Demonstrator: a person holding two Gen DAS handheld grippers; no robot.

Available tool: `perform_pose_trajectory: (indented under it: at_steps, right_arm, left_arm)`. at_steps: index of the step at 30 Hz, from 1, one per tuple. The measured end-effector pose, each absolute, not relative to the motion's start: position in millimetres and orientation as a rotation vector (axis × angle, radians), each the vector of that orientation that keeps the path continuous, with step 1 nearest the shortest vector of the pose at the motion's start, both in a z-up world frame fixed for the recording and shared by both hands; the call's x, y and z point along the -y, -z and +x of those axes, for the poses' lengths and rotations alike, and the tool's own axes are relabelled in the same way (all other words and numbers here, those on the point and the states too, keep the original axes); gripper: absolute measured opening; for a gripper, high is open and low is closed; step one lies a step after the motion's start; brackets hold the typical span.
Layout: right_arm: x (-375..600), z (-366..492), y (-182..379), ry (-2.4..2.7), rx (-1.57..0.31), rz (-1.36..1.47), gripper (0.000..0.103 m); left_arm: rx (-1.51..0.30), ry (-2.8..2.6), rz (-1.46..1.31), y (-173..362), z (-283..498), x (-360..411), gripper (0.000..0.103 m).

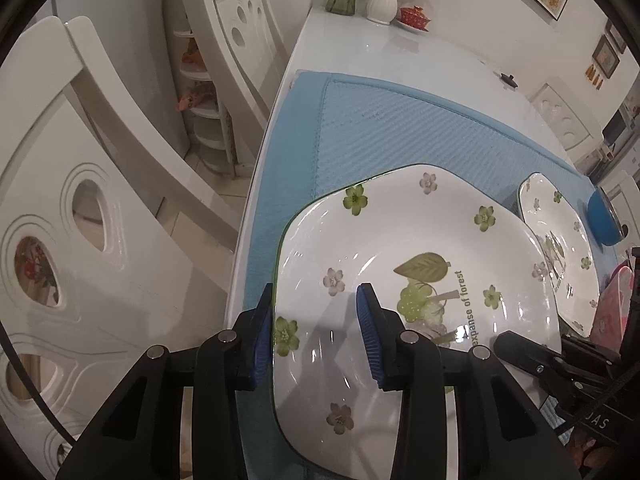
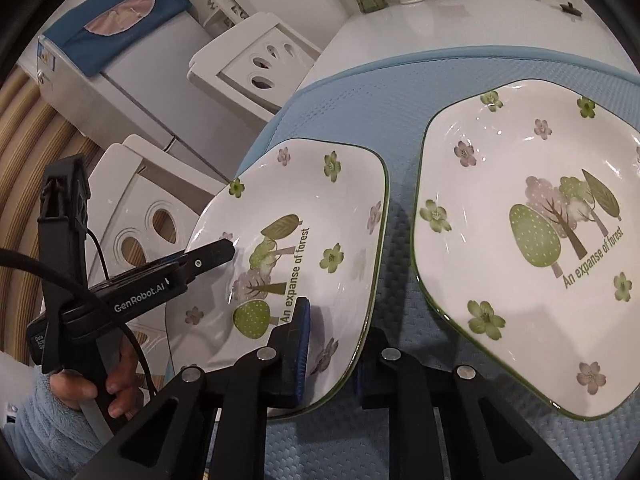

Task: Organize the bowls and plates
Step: 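Lift the large hexagonal plate with left while right lifts the smaller hexagonal plate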

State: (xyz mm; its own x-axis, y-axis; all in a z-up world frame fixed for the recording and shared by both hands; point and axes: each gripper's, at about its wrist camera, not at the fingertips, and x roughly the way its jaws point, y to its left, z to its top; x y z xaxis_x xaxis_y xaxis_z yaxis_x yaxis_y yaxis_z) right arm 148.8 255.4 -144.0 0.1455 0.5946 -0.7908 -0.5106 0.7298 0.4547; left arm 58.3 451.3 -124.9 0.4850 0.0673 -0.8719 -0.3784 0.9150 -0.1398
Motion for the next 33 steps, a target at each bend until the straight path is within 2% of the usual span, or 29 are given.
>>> perform_pose_trajectory:
  at_steps: [16,33]
  right_arm:
    - [-244.8,133.2,124.0,-0.815,-1.125,0.104,0.017]
    - [-204.2,97.0,66.8,-0.737,-0.985,0.105,0.017]
  left_arm:
    - [-0.963,-0.282,-0.296,93.3,48.8,-435.6,0.036]
    - [-0.893,-0.207,-0.264,55.3,28.4,-401.9,0.036]
